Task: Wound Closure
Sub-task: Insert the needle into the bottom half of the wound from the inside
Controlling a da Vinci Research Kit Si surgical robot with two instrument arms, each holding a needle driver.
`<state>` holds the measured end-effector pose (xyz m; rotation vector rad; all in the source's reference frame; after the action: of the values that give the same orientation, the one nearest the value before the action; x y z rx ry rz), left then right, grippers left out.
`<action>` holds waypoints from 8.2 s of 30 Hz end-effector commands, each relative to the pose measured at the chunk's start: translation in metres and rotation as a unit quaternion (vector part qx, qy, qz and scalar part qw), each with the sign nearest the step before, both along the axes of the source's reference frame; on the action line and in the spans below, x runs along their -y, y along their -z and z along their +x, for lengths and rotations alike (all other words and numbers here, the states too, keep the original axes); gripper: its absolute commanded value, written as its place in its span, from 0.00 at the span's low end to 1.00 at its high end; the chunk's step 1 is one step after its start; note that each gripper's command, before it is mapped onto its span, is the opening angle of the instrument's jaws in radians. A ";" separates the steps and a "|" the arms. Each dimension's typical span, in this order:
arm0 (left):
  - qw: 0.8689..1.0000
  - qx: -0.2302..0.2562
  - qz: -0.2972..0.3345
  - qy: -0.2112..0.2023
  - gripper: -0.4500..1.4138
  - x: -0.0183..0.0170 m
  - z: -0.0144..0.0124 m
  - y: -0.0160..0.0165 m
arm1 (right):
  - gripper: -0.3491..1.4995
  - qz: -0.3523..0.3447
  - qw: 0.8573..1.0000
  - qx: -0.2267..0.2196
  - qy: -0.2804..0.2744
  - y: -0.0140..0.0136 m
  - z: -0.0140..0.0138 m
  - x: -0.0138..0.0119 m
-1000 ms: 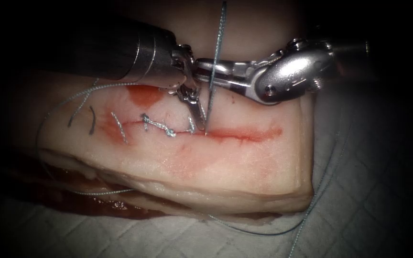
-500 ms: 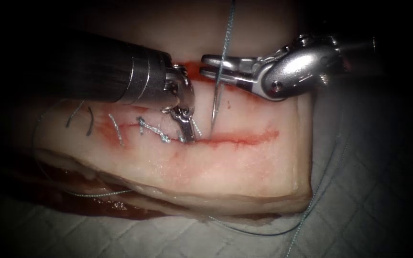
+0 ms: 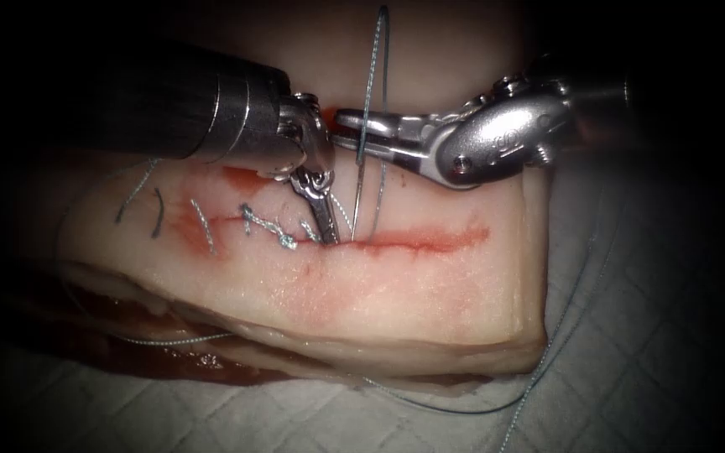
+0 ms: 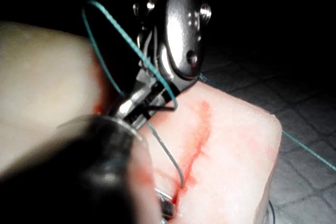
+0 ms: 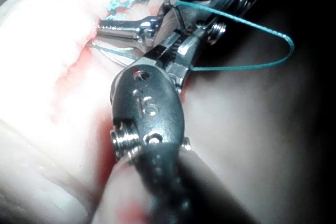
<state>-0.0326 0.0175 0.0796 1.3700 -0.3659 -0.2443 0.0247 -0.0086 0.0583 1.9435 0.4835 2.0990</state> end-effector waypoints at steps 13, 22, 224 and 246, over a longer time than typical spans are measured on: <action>1.000 -0.001 -0.002 -0.001 0.00 0.0000 -0.0006 -0.0006 | 0.00 0.050 0.998 -0.023 -0.009 -0.0005 0.0012 0.0000; 1.000 -0.004 -0.002 0.000 0.00 0.0001 -0.0005 -0.0006 | 0.00 0.075 0.995 -0.059 -0.027 0.0000 0.0012 -0.0003; 0.917 0.057 -0.113 0.379 0.00 0.0086 0.0029 0.0052 | 0.00 0.261 0.945 -0.096 -0.170 0.0004 0.0001 -0.0010; 0.917 0.059 -0.114 0.378 0.00 0.0084 0.0027 0.0052 | 0.00 0.181 0.969 -0.074 -0.149 0.0013 0.0000 -0.0015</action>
<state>-0.0293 0.0091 0.0739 0.9632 -0.9922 -0.7361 0.0239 -0.0075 0.0566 2.3702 0.4650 2.3781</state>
